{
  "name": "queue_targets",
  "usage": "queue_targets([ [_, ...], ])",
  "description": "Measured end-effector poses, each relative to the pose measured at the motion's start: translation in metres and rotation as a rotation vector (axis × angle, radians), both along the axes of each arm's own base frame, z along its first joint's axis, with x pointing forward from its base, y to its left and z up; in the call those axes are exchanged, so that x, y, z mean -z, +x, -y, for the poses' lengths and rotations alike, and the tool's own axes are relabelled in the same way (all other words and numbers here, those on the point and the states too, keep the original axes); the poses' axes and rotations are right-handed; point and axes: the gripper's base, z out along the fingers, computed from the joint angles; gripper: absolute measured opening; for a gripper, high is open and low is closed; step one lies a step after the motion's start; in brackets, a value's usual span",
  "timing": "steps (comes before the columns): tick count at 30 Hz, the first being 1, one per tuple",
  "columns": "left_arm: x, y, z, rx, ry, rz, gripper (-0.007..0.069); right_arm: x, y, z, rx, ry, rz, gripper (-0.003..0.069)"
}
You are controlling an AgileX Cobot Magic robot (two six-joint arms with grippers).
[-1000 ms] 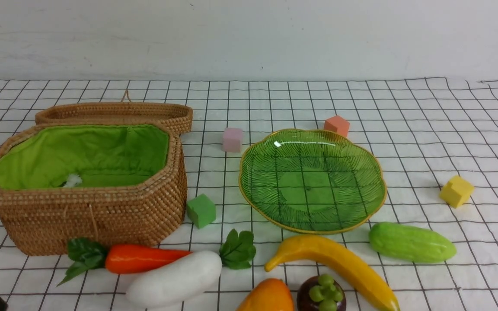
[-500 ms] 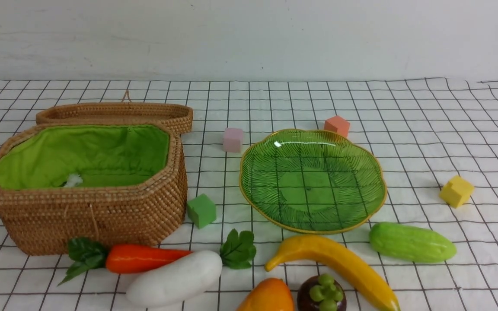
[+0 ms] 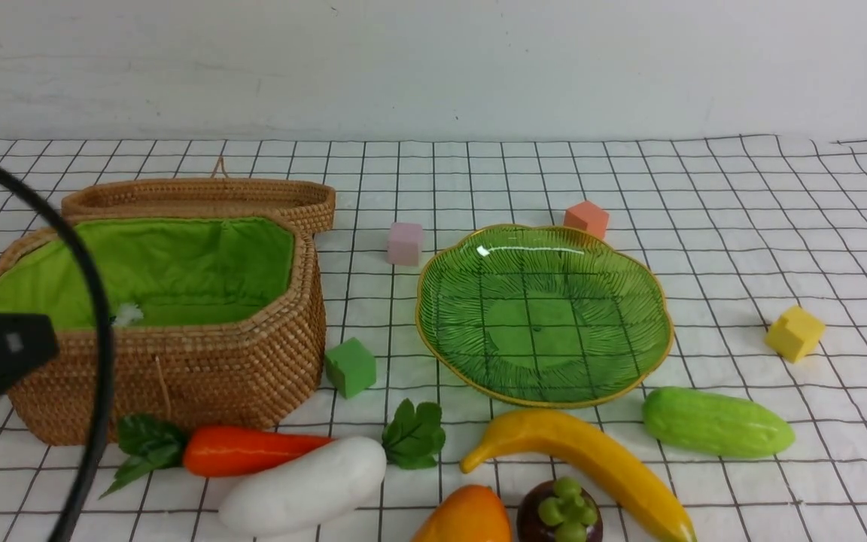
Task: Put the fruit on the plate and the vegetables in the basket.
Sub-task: Take a daikon with your left arm and place it on the basket on the left.
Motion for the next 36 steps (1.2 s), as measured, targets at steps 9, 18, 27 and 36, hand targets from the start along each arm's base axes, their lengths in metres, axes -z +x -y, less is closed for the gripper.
queue_targets([
  [9, 0.026, 0.046, 0.030, 0.381, 0.110, -0.326, 0.0266, 0.000, 0.000, 0.000, 0.000, 0.000, 0.000, 0.0243],
  [18, 0.058, 0.078, 0.094, 0.683, 0.412, -0.393, 0.0542, 0.000, 0.000, 0.000, 0.000, 0.000, 0.000, 0.0243],
  [27, 0.103, 0.115, 0.120, 0.734, 0.600, -0.427, 0.0671, 0.000, 0.000, 0.000, 0.000, 0.000, 0.000, 0.0243],
  [36, 0.130, 0.132, 0.128, 0.769, 0.646, -0.468, 0.0488, 0.000, 0.000, 0.000, 0.000, 0.000, 0.000, 0.0243],
])
